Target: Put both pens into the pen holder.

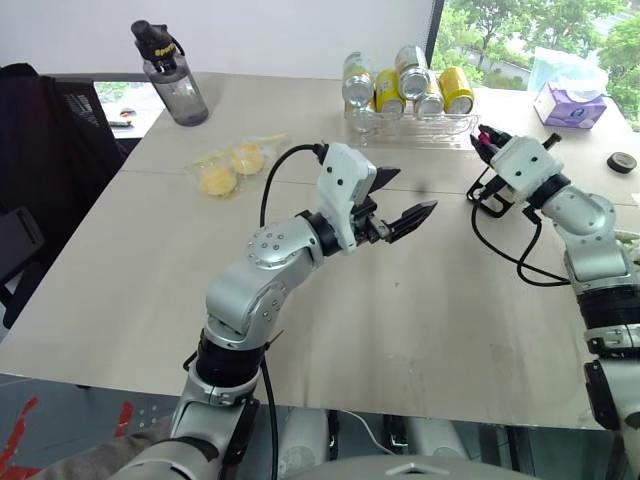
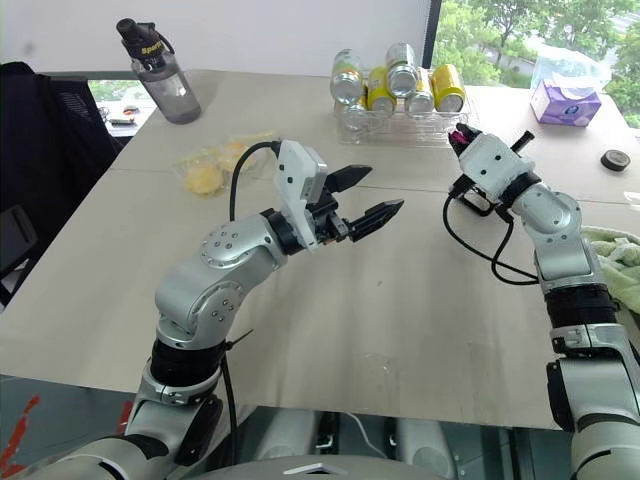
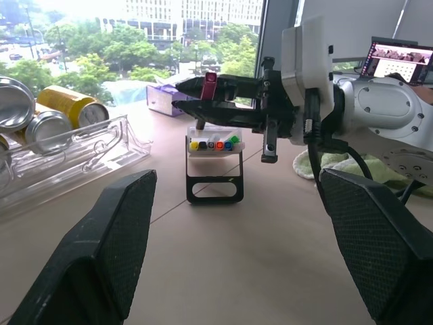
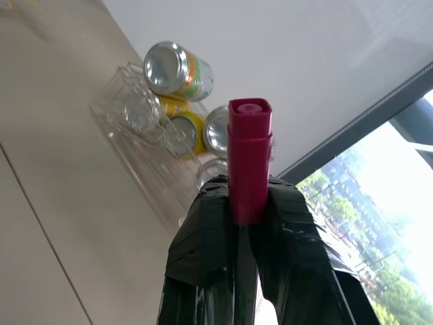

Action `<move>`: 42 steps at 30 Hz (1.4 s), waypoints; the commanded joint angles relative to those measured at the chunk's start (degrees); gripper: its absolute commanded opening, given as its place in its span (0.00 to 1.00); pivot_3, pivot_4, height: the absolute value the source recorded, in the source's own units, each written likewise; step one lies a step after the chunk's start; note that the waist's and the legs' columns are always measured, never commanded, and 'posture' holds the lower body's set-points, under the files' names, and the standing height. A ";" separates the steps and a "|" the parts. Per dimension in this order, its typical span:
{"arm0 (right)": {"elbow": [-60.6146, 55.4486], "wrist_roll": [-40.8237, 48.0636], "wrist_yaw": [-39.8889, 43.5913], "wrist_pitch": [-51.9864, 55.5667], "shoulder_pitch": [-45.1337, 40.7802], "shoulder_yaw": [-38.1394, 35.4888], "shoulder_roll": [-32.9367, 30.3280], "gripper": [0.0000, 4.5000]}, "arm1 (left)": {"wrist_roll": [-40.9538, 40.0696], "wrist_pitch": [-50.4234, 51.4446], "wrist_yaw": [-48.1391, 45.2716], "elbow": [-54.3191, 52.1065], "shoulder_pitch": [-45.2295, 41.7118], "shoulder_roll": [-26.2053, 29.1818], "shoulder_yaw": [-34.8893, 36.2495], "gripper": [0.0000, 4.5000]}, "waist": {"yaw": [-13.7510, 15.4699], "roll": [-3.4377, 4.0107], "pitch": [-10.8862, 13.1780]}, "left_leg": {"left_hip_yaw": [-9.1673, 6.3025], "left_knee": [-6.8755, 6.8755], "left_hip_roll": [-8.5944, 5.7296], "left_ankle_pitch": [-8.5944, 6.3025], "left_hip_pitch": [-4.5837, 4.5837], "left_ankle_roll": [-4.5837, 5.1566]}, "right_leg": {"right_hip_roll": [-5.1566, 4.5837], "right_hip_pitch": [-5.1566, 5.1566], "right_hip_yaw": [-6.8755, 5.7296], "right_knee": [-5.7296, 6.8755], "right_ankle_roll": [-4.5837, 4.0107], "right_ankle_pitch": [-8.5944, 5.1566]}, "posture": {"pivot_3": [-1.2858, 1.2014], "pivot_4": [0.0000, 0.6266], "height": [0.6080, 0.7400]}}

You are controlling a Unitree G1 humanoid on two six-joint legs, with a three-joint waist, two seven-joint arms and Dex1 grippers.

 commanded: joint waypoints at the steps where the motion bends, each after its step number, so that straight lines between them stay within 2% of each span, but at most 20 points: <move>1: 0.54 0.76 -0.91 -2.25 -1.96 -1.96 -0.36 0.00 | -0.70 -0.81 0.01 -1.37 -0.86 -0.20 0.52 0.89 | -0.02 0.00 0.00 | 0.00 0.00 0.00 0.00 0.00 0.00 | 0.00 0.00 0.00 0.00 0.00 0.00 | 0.52 0.24 1.00; 10: 6.65 0.87 -2.85 -5.53 -3.06 -2.39 0.26 0.00 | -0.53 -0.90 0.24 -1.62 -0.57 -0.07 0.28 0.89 | -0.04 0.00 0.00 | 0.00 0.01 0.00 0.00 0.00 -0.01 | 0.00 0.00 0.00 0.01 0.00 0.00 | 0.52 0.24 1.00; 12: 8.85 0.77 -3.12 -6.65 -3.68 -2.22 0.40 0.24 | -0.40 -0.97 0.20 -1.26 -0.86 0.11 0.50 0.90 | -0.06 0.00 0.00 | 0.00 0.01 0.00 0.00 0.01 -0.01 | 0.00 0.00 0.00 0.01 0.00 0.00 | 0.52 0.24 1.00; 13: 9.87 0.68 -3.31 -7.19 -4.00 -2.14 0.47 0.32 | -0.38 -0.94 0.18 -1.16 -0.98 0.21 0.60 0.90 | -0.09 0.00 0.00 | 0.01 0.00 0.00 0.00 0.01 -0.01 | 0.00 0.00 0.00 0.01 0.00 0.00 | 0.52 0.24 1.00; 19: 13.82 0.81 -4.28 -9.78 -5.28 -2.41 0.57 0.97 | -0.42 -0.76 0.14 -1.50 -0.85 0.96 0.52 0.90 | -0.19 0.01 0.00 | 0.01 0.01 0.00 0.01 0.01 -0.02 | 0.00 0.00 0.01 0.01 0.00 0.00 | 0.52 0.24 1.00; 25: 13.93 2.55 -4.40 -10.63 -5.75 -3.82 0.03 0.99 | -0.31 -0.91 0.62 -1.34 -0.76 0.53 0.26 0.90 | -0.33 0.01 0.00 | 0.01 0.01 0.00 0.01 0.01 -0.02 | -0.01 0.00 0.01 0.02 0.00 0.00 | 0.52 0.24 1.00; 30: 4.19 13.14 5.12 -2.02 -1.38 -5.37 1.58 0.99 | -0.36 -1.18 -0.40 -1.82 1.00 1.80 0.35 0.90 | -0.60 0.02 0.00 | 0.00 0.01 0.01 0.02 0.01 -0.03 | -0.01 0.01 0.01 0.02 0.00 0.00 | 0.52 0.24 1.00; 32: -4.56 19.57 10.26 6.02 3.60 -5.34 1.31 0.99 | -0.26 -2.02 -1.87 -2.70 3.18 3.53 0.34 0.90 | -0.75 0.03 -0.01 | -0.01 -0.01 0.01 0.02 0.04 -0.03 | -0.01 0.04 0.01 0.02 0.00 0.00 | 0.52 0.24 1.00; 36: -26.49 32.07 16.44 23.80 19.63 -5.99 -2.39 0.99 | -1.31 -1.77 -2.04 -5.80 8.65 6.14 2.61 0.90 | -0.20 0.06 -0.01 | -0.06 -0.07 0.04 0.02 0.08 -0.03 | -0.07 0.14 -0.06 -0.04 0.03 -0.03 | 0.52 0.24 1.00; 42: -38.18 37.08 18.47 32.21 37.64 -11.98 -6.02 0.99 | -1.33 -3.00 -3.31 -8.71 19.56 10.65 5.60 0.90 | 0.01 0.10 0.00 | -0.01 -0.05 -0.02 -0.11 0.22 0.19 | -0.18 0.25 -0.05 -0.02 0.06 -0.03 | 0.52 0.24 1.00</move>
